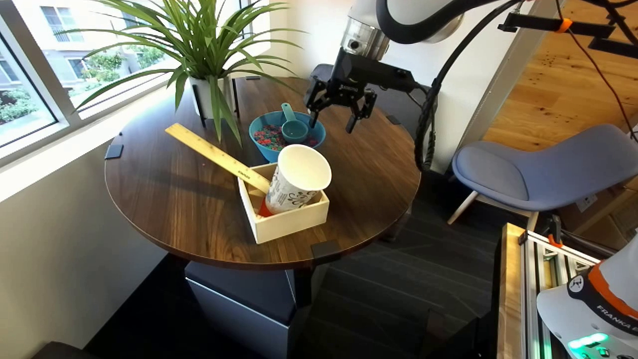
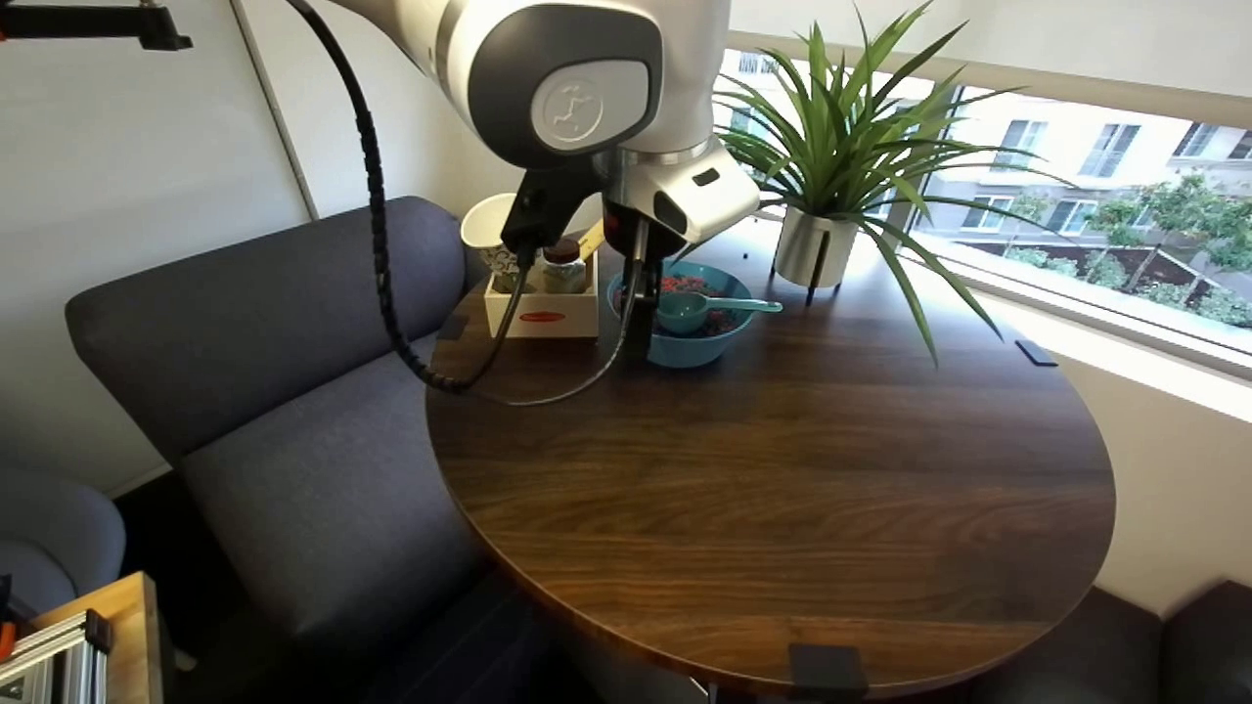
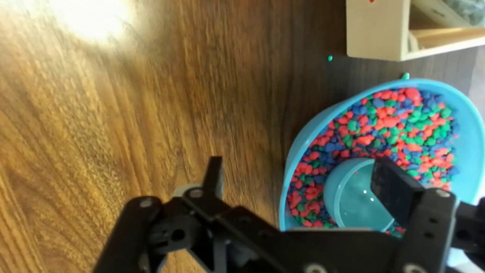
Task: Move the blue bowl to the right then take the coffee cup out of the wooden box
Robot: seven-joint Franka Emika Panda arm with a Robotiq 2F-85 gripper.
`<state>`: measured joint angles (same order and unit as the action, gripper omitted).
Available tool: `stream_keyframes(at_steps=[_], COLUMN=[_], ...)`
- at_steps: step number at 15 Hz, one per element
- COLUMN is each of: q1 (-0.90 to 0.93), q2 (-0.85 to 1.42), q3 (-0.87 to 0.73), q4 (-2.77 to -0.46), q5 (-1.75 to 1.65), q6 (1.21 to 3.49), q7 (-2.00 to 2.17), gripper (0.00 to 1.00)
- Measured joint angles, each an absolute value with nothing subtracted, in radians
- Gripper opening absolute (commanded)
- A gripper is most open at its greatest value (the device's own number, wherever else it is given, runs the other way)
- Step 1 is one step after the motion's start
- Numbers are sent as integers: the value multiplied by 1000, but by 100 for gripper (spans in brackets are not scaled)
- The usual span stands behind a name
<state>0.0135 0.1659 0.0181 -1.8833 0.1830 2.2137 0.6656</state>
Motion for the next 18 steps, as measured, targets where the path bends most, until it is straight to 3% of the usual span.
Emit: stream_keyframes(at_steps=[2,4,5,7,14,18], q1=[13,13,13,13,16,18], q2=[190,212,222,239,261,261], q3=[11,3,-2,-11,-23,-27], q4=[-1859,-1844,-1839,-1832,-1822,-1807], q5=[183,180,180,180,180,166], q6=[2217,2218,2218,2218,2219,2247], q7=[698,719,727,735,746,744], gripper=[99,90,74,53,2,2])
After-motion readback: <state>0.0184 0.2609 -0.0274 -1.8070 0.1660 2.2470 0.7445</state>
